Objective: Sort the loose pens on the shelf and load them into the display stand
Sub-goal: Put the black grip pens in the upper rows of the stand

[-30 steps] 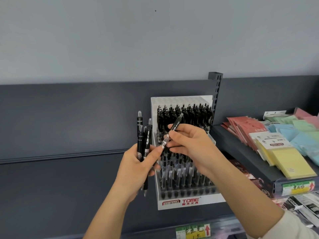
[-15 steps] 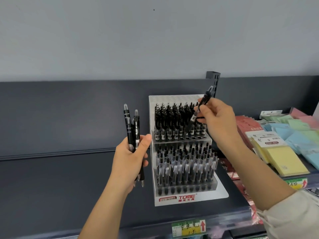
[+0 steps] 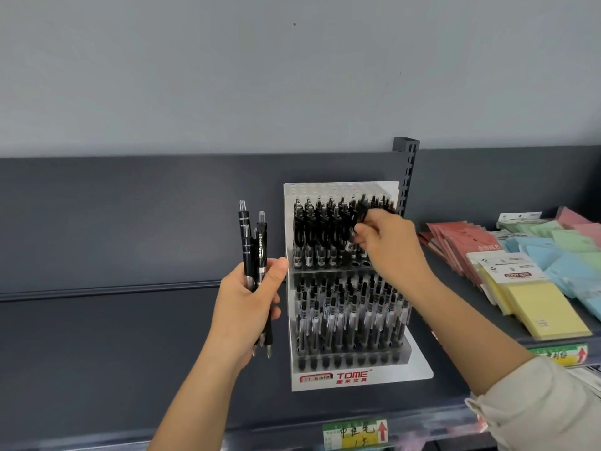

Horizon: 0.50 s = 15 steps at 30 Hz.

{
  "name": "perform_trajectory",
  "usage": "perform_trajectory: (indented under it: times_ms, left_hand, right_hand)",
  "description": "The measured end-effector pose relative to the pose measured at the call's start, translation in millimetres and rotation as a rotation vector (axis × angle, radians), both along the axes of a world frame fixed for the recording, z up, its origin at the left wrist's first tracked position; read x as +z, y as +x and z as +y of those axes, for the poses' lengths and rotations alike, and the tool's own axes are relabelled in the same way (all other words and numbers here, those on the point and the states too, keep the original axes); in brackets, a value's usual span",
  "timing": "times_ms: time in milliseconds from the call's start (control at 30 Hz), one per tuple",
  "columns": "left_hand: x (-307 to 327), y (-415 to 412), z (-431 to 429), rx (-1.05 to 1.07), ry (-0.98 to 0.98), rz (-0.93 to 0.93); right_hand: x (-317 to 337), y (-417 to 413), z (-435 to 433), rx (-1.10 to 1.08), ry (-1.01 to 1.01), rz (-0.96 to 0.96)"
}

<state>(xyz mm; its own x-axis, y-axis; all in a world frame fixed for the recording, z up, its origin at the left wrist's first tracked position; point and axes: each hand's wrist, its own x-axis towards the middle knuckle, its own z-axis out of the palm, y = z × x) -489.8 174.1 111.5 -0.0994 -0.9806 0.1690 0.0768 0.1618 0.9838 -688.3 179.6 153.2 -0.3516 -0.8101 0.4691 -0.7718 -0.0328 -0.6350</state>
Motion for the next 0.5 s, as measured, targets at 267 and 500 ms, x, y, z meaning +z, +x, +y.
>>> perform_trajectory:
  times_ms: [267, 500]
  left_hand:
    - [1, -12, 0, -0.001, 0.044, 0.016]
    - [4, -22, 6, -0.086, 0.03, 0.09]
  right_hand:
    - [3, 2, -14, -0.054, 0.261, 0.317]
    - [-4, -8, -11, -0.044, 0.264, 0.224]
